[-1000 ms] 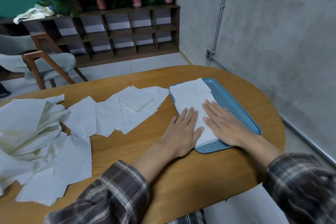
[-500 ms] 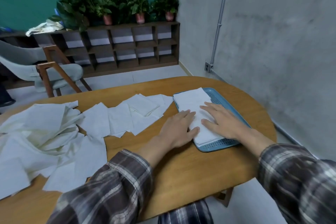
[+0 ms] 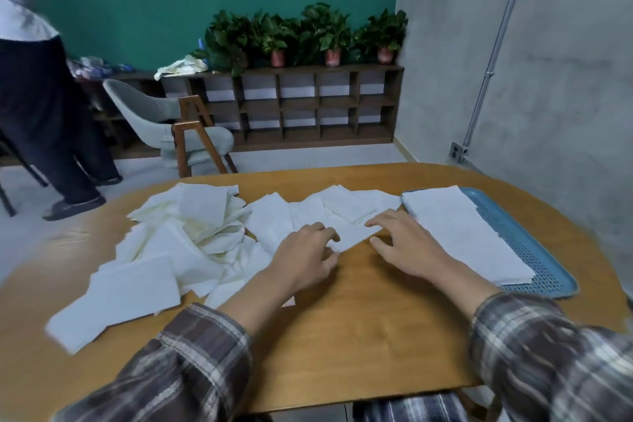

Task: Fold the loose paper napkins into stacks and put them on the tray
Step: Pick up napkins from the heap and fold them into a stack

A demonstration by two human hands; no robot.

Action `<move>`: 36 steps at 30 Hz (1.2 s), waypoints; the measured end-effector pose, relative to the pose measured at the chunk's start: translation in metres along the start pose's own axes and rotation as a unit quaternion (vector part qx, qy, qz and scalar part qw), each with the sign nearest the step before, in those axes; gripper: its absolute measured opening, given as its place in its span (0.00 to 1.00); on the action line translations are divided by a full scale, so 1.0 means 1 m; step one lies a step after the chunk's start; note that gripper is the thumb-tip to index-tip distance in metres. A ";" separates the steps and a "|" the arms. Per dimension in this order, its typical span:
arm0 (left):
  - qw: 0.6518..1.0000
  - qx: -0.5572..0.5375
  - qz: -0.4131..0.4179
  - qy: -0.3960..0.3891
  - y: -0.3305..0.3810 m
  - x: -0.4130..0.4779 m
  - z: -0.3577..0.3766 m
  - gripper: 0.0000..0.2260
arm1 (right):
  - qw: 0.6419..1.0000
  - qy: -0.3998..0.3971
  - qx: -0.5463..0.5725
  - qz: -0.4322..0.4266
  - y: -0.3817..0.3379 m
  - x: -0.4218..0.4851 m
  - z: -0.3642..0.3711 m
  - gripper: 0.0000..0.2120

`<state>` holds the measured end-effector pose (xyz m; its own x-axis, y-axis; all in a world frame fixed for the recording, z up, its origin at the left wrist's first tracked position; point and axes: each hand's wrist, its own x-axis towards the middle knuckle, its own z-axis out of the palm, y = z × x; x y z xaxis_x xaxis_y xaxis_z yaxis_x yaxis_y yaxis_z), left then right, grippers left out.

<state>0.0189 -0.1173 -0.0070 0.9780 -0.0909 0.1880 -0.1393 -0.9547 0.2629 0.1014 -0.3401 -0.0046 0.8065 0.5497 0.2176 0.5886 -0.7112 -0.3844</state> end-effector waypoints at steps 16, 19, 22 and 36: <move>0.998 -0.014 -0.019 0.066 -0.084 -0.059 0.012 0.23 | 0.994 0.030 0.095 -0.048 -0.067 0.037 0.112 0.16; 0.995 -0.008 -0.032 0.098 -0.083 -0.039 0.007 0.15 | 0.992 0.059 0.103 -0.040 -0.060 0.038 0.121 0.16; 0.988 -0.020 -0.045 0.144 -0.092 -0.016 0.012 0.12 | 0.992 0.063 0.105 -0.042 -0.058 0.042 0.122 0.16; 0.982 -0.038 0.021 0.183 -0.106 0.007 0.044 0.03 | 0.981 0.097 0.164 -0.024 -0.051 0.054 0.105 0.17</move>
<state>0.0470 -0.0296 -0.0750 0.8513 -0.0074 0.5246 -0.2021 -0.9274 0.3149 0.1084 -0.2281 -0.0674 0.7922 0.4631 0.3974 0.6025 -0.4902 -0.6299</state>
